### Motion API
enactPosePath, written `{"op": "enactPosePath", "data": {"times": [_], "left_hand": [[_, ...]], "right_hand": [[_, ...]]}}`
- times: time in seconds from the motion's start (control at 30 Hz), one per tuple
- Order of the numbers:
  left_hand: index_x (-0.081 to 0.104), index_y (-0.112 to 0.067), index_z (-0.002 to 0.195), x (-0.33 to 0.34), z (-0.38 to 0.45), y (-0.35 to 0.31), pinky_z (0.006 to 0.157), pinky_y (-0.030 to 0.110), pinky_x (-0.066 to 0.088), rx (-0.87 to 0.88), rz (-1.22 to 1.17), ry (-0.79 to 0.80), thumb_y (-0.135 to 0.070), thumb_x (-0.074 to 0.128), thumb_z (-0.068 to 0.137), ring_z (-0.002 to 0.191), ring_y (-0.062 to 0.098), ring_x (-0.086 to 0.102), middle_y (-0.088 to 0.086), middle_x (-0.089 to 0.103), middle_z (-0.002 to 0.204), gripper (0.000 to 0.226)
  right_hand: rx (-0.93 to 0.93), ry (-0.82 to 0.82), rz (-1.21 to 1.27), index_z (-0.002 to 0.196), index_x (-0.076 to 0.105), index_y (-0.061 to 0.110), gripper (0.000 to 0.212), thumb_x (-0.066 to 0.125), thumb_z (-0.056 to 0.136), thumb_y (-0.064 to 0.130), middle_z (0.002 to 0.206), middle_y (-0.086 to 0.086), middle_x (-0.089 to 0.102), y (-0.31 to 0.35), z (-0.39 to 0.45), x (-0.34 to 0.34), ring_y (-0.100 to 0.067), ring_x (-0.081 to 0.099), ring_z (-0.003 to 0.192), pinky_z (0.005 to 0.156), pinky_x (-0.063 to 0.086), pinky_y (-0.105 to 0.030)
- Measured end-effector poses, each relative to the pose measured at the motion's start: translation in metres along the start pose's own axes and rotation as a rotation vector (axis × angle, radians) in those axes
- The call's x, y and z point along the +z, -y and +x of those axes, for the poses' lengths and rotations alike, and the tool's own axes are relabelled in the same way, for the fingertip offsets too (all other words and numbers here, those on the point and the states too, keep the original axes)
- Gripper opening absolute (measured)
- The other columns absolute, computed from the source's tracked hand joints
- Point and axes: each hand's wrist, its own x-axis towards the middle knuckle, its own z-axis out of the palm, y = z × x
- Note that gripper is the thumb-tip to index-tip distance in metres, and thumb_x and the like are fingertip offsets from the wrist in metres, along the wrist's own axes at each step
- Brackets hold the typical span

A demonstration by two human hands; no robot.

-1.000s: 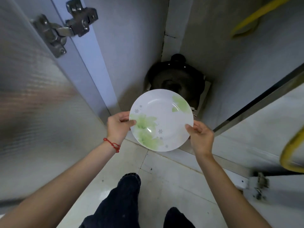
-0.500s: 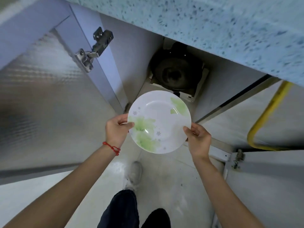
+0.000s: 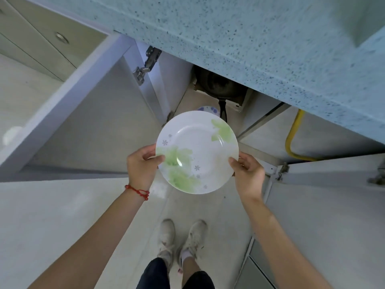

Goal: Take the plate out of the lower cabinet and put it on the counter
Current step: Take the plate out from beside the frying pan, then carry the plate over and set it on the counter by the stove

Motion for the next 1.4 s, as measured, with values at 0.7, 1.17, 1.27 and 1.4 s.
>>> {"op": "enactPosePath", "data": {"times": [0.7, 1.17, 1.27, 1.4], "left_hand": [[0.067, -0.010, 0.098, -0.117, -0.122, -0.118, 0.053, 0.012, 0.052, 0.068, -0.100, 0.069, 0.012, 0.060, 0.071, 0.063, -0.001, 0.067, 0.001, 0.068, 0.086, 0.035], [0.067, -0.006, 0.098, -0.189, -0.148, -0.139, 0.066, 0.027, 0.059, 0.070, -0.268, -0.213, 0.012, 0.063, 0.070, 0.075, 0.019, 0.066, 0.011, 0.068, 0.095, 0.034], [0.067, -0.006, 0.095, -0.203, -0.156, -0.134, 0.065, 0.029, 0.058, 0.054, -0.309, -0.302, 0.012, 0.062, 0.071, 0.077, 0.021, 0.065, 0.006, 0.069, 0.088, 0.030], [0.067, -0.008, 0.096, -0.220, -0.168, -0.120, 0.057, 0.020, 0.058, 0.028, -0.360, -0.438, 0.011, 0.063, 0.070, 0.077, 0.022, 0.065, 0.011, 0.068, 0.093, 0.032]], "right_hand": [[-0.123, 0.021, -0.034, 0.076, 0.064, 0.038, 0.031, 0.064, 0.078, 0.007, 0.060, 0.020, 0.068, 0.142, -0.154, -0.033, 0.002, 0.061, 0.057, 0.054, 0.054, -0.020], [-0.250, 0.299, -0.077, 0.071, 0.065, 0.037, 0.032, 0.065, 0.078, 0.007, 0.065, 0.016, 0.067, 0.204, -0.173, 0.021, 0.000, 0.064, 0.060, 0.050, 0.052, -0.015], [-0.282, 0.405, -0.117, 0.065, 0.065, 0.039, 0.036, 0.065, 0.077, 0.005, 0.063, 0.014, 0.067, 0.214, -0.173, 0.041, -0.004, 0.062, 0.060, 0.050, 0.054, -0.018], [-0.298, 0.548, -0.132, 0.080, 0.067, 0.028, 0.025, 0.065, 0.078, 0.003, 0.072, 0.009, 0.068, 0.219, -0.176, 0.066, -0.002, 0.064, 0.060, 0.049, 0.052, -0.017]]}}
